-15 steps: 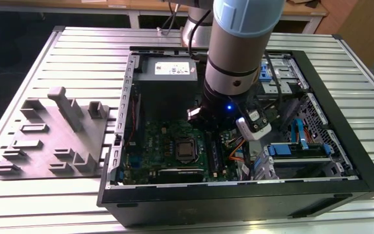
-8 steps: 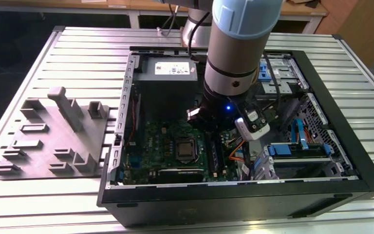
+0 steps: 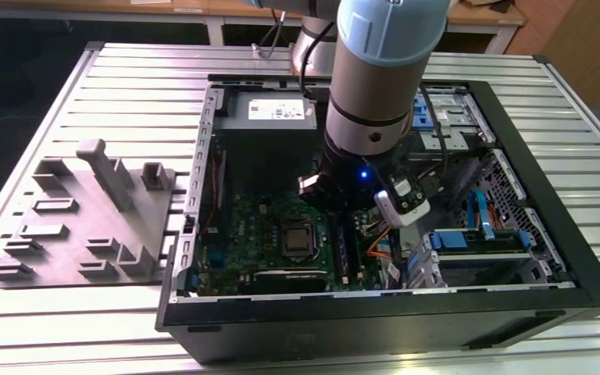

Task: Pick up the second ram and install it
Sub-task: 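Insert the second ram into the second slot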

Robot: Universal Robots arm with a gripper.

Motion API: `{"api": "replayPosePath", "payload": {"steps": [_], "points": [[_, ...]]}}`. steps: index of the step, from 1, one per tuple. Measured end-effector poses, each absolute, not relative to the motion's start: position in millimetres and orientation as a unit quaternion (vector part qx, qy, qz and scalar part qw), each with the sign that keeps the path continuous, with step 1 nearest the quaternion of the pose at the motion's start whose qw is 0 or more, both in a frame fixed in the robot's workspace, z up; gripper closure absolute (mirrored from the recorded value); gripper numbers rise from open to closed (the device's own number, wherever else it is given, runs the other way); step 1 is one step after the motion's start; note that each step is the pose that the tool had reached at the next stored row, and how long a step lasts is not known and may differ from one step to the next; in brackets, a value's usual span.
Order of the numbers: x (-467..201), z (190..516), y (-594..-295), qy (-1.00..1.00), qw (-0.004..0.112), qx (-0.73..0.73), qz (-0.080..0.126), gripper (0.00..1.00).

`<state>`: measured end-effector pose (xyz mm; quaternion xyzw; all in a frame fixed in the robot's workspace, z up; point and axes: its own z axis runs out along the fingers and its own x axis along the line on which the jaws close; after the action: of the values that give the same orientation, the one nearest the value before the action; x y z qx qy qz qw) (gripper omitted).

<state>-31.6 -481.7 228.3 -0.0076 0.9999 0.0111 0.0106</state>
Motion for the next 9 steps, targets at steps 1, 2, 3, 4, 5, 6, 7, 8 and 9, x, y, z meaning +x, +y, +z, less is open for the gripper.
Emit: {"api": "replayPosePath", "payload": {"steps": [1, 2, 3, 4, 5, 6, 7, 8, 9], "points": [[-31.7, 227.9, -481.8, 1.000, 0.011, -0.008, 0.011, 0.89], [-31.7, 227.8, -481.8, 1.000, 0.011, -0.008, 0.011, 0.89], [-31.7, 227.8, -481.8, 1.000, 0.011, -0.008, 0.011, 0.89], [-31.7, 227.8, -481.8, 1.000, 0.011, -0.008, 0.011, 0.89], [-31.7, 227.7, -481.8, 1.000, 0.011, -0.008, 0.011, 0.89], [-31.7, 227.3, -481.8, 1.000, 0.011, -0.008, 0.011, 0.89], [-31.7, 226.4, -481.7, 1.000, 0.011, -0.008, 0.011, 0.89], [-31.7, 226.1, -481.7, 1.000, 0.011, -0.008, 0.011, 0.89], [-31.7, 226.1, -481.8, 1.000, 0.011, -0.008, 0.011, 0.89]]}}
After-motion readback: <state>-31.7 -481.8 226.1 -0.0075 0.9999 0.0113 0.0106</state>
